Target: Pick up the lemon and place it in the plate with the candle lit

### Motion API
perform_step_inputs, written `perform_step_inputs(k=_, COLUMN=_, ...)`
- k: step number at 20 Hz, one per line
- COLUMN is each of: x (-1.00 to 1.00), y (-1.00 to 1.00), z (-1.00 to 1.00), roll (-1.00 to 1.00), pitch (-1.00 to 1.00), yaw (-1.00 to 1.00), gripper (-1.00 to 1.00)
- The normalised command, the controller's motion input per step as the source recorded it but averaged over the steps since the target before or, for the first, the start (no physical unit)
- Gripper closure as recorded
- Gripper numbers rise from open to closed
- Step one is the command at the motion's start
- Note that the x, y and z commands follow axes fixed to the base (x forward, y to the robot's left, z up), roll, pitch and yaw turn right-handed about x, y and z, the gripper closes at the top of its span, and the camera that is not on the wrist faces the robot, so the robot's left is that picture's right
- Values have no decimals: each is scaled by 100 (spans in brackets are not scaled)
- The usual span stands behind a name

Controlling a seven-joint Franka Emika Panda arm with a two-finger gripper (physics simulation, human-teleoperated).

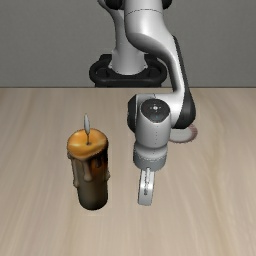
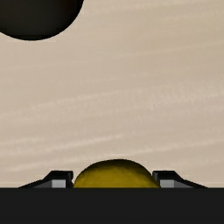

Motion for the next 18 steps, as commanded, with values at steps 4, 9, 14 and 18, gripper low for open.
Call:
perform_step_inputs(k=4, x=0, y=0, z=0, roll=0, pitch=0, yaw=0, gripper=100)
perform_step_inputs(k=9, x=0, y=0, z=80, roll=0, pitch=0, yaw=0, gripper=100)
perform_step_inputs(k=14, x=-60, y=0, z=40, roll=0, pitch=0, yaw=0, gripper=100)
perform_step_inputs(k=18, x=-100, y=0, z=0, roll=0, pitch=0, yaw=0, gripper=100)
